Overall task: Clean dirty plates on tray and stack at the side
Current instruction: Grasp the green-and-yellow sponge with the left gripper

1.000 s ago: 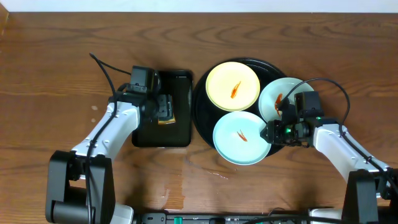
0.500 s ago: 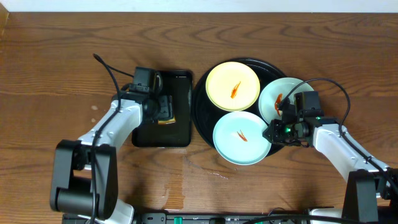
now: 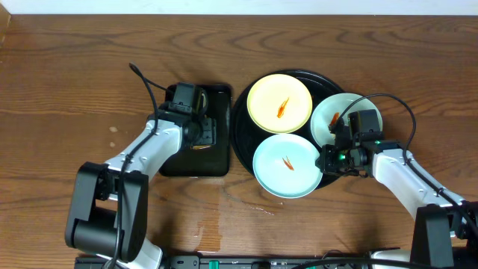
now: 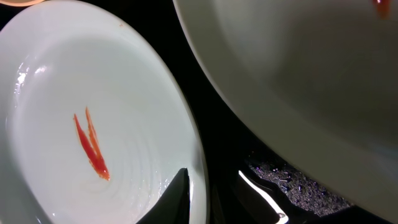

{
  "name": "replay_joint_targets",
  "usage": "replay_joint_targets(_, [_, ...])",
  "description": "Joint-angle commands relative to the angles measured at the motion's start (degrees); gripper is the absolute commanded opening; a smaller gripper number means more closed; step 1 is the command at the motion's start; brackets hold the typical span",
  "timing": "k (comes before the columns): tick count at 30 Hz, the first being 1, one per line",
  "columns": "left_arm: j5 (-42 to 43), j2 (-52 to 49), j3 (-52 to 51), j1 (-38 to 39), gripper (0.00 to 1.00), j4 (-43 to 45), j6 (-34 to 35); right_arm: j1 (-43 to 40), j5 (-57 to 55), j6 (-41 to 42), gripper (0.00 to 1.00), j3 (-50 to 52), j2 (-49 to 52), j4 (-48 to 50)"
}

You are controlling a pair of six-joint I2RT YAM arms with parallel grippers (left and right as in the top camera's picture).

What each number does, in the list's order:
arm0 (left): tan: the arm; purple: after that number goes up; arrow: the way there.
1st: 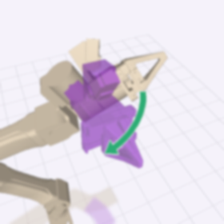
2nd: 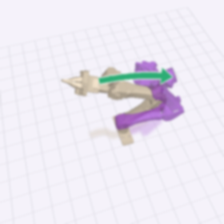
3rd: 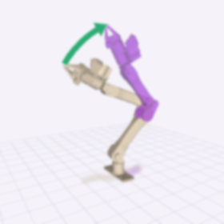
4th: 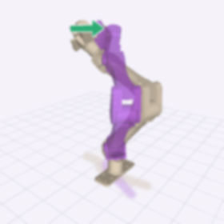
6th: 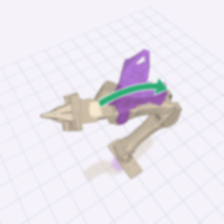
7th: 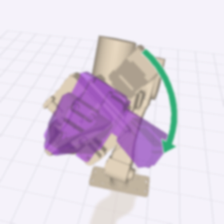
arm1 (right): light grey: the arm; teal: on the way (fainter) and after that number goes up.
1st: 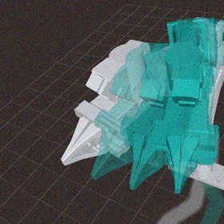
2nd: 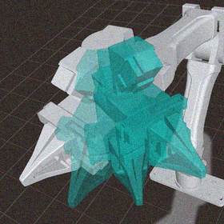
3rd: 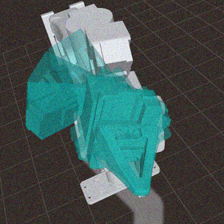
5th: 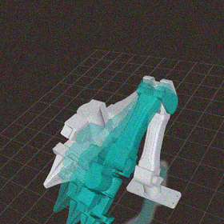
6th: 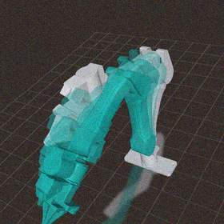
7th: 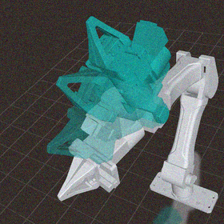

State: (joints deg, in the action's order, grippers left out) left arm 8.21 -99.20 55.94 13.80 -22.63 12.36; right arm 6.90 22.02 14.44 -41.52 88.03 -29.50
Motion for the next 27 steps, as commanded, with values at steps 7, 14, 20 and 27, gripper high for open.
replay_joint_targets(7, [-3.4,-4.2,-0.3,0.2,0.11,0.5,0.7,1.0,-0.6,0.2,0.11,0.1,0.2,-0.1])
replay_joint_targets(14, [-7.4,-4.2,-0.3,0.1,0.07,0.5,0.6,1.0,-0.6,0.2,0.11,0.1,0.2,-0.3])
replay_joint_targets(20, [-7.4,-2.1,0.0,0.1,0.61,0.5,0.6,1.0,-0.6,0.2,0.11,0.1,0.2,-0.3])
replay_joint_targets(27, [-7.4,0.1,0.0,0.1,0.62,3.5,0.7,1.0,-0.6,0.2,0.13,0.1,0.2,-0.2])
